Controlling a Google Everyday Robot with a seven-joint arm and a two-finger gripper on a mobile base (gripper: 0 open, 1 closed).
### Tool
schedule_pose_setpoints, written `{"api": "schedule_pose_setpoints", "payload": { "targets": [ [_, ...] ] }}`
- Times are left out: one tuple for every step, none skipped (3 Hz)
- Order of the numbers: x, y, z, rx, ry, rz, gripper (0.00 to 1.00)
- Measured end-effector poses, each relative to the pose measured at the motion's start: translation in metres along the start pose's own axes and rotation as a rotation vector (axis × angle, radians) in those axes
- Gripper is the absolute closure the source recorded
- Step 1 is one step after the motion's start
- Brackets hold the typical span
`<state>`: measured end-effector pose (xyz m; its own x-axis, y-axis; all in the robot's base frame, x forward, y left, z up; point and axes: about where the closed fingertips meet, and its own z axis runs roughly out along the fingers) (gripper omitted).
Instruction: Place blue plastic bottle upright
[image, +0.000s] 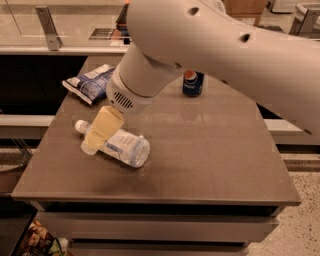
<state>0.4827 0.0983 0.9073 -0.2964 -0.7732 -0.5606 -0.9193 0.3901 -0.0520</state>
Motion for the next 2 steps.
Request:
{"api": "schedule_pose_setpoints", "payload": {
  "targets": [
    [0.003,-0.008,0.007,0.054,0.103,-0.043,0.0],
    [0.01,-0.014,0.021,0.08,0.188,-0.079,0.0]
  ]
}}
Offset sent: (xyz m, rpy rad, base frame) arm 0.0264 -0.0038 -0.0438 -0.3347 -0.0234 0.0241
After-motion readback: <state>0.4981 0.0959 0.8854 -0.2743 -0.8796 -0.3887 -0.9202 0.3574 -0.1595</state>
